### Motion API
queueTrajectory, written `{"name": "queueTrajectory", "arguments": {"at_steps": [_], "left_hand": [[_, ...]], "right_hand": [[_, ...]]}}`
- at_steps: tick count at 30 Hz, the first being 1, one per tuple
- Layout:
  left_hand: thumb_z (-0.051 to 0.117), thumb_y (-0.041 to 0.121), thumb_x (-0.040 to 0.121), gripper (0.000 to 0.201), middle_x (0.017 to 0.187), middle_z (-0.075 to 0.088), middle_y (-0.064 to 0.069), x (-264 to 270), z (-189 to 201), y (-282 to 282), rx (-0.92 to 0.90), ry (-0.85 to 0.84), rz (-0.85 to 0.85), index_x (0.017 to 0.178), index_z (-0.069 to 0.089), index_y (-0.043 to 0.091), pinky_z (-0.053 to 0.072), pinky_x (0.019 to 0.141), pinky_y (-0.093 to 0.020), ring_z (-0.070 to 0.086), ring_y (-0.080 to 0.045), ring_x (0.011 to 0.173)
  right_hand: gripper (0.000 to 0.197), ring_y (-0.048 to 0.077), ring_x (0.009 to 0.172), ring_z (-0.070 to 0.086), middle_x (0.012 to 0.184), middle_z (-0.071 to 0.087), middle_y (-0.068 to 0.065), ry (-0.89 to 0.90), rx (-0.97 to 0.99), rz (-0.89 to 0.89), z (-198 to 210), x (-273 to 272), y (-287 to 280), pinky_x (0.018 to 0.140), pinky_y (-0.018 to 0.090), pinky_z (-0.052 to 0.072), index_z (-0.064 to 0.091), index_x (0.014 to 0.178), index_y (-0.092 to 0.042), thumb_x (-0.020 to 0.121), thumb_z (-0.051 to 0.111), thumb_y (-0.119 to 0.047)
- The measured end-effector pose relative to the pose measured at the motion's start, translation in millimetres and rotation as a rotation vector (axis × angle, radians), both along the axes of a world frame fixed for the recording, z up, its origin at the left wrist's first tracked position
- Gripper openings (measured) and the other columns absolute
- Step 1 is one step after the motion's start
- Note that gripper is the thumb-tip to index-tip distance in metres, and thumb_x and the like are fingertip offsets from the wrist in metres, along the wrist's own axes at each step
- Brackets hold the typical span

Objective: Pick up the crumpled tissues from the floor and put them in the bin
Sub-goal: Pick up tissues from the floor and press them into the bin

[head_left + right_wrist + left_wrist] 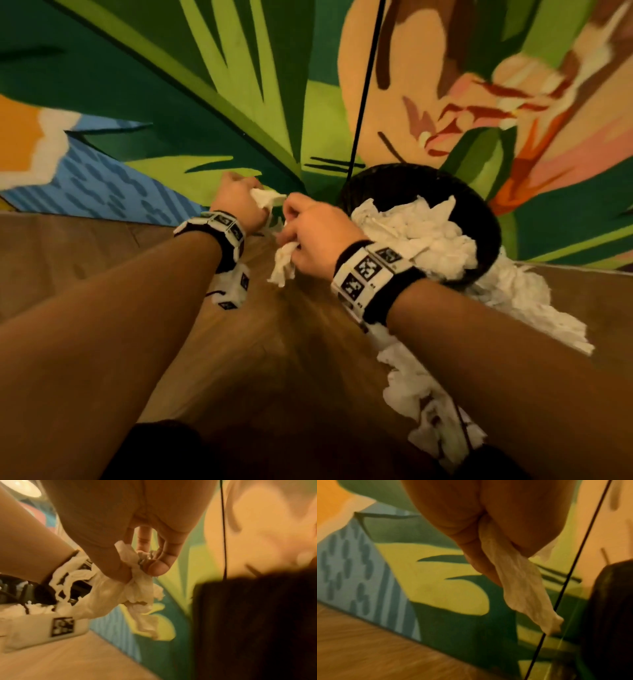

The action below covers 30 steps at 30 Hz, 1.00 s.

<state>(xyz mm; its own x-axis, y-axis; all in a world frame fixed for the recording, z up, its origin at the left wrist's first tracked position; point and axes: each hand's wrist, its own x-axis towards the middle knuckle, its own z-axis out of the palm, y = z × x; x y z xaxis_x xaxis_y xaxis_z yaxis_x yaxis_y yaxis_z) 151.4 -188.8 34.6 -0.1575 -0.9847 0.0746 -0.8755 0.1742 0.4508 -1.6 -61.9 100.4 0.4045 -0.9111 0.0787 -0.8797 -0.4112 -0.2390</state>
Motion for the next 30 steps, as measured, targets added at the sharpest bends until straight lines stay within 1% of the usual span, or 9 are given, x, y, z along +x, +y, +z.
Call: {"name": "queueTrajectory", "arguments": {"at_steps": [3,7,12,15,17,19,22,27,30], "left_hand": [[0.064,0.020,0.079,0.016,0.095,0.066,-0.013,-32,38,9,-0.013,0.120,0.000,0.095,0.061,0.018,0.044,0.072,-0.031,0.062,-0.034,0.093],[0.059,0.027,0.090,0.033,0.115,0.063,-0.015,-74,77,23,-0.029,0.286,-0.017,0.119,0.053,0.013,0.040,0.075,-0.029,0.060,-0.033,0.103],[0.050,0.000,0.083,0.043,0.114,0.046,-0.010,-121,101,49,-0.053,0.433,-0.119,0.120,0.047,0.022,0.041,0.076,-0.028,0.051,-0.022,0.080],[0.059,0.002,0.082,0.040,0.123,0.035,-0.009,-141,92,65,-0.099,0.448,-0.153,0.116,0.049,0.020,0.036,0.086,-0.019,0.047,-0.020,0.089],[0.067,0.010,0.081,0.042,0.128,0.029,-0.009,-151,77,73,-0.078,0.387,-0.218,0.117,0.047,0.018,0.035,0.092,-0.018,0.047,-0.025,0.103],[0.071,0.021,0.078,0.051,0.132,0.024,-0.010,-157,58,79,-0.036,0.250,-0.304,0.121,0.044,0.018,0.038,0.102,-0.030,0.046,-0.032,0.112],[0.068,0.047,0.076,0.071,0.137,0.029,-0.009,-162,33,88,0.005,-0.025,-0.398,0.134,0.035,0.022,0.041,0.101,-0.046,0.044,-0.037,0.118],[0.038,0.077,0.068,0.088,0.142,0.047,-0.006,-166,27,85,0.106,-0.221,-0.446,0.142,0.022,0.033,0.032,0.102,-0.050,0.040,-0.035,0.128],[0.029,0.073,0.071,0.060,0.121,0.056,-0.005,-164,30,83,0.149,-0.167,-0.459,0.118,0.033,0.036,0.031,0.090,-0.047,0.044,-0.031,0.117]], "right_hand": [[0.022,0.023,0.095,0.057,0.115,0.048,-0.003,0.035,-0.070,-0.080,34,-39,-1,0.079,0.030,0.045,0.077,0.095,-0.029,0.082,0.065,-0.017],[0.026,0.027,0.101,0.055,0.116,0.049,0.002,0.008,-0.072,-0.305,55,-109,2,0.085,0.031,0.045,0.078,0.094,-0.023,0.080,0.062,-0.008],[0.026,0.029,0.107,0.054,0.123,0.046,0.005,0.063,0.008,-0.571,27,-171,20,0.089,0.034,0.050,0.076,0.094,-0.026,0.082,0.062,-0.007],[0.027,0.030,0.105,0.056,0.124,0.044,0.005,0.068,0.063,-0.677,1,-184,28,0.088,0.036,0.051,0.074,0.098,-0.027,0.081,0.063,-0.009],[0.030,0.031,0.109,0.055,0.131,0.041,0.006,0.073,0.127,-0.715,-13,-184,30,0.091,0.037,0.050,0.071,0.107,-0.027,0.082,0.061,-0.013],[0.035,0.031,0.114,0.053,0.137,0.038,0.007,0.093,0.199,-0.705,-24,-179,30,0.094,0.038,0.049,0.066,0.119,-0.024,0.086,0.057,-0.020],[0.040,0.030,0.117,0.051,0.137,0.040,0.009,0.111,0.290,-0.662,-30,-168,29,0.095,0.040,0.047,0.058,0.129,-0.017,0.093,0.044,-0.029],[0.046,0.029,0.108,0.048,0.108,0.062,0.007,0.266,0.270,-0.737,-35,-163,33,0.092,0.046,0.036,0.067,0.096,-0.021,0.092,0.030,-0.049],[0.051,0.033,0.117,0.039,0.112,0.058,0.010,0.298,0.271,-0.787,-40,-165,34,0.096,0.048,0.029,0.069,0.097,-0.025,0.089,0.029,-0.055]]}}
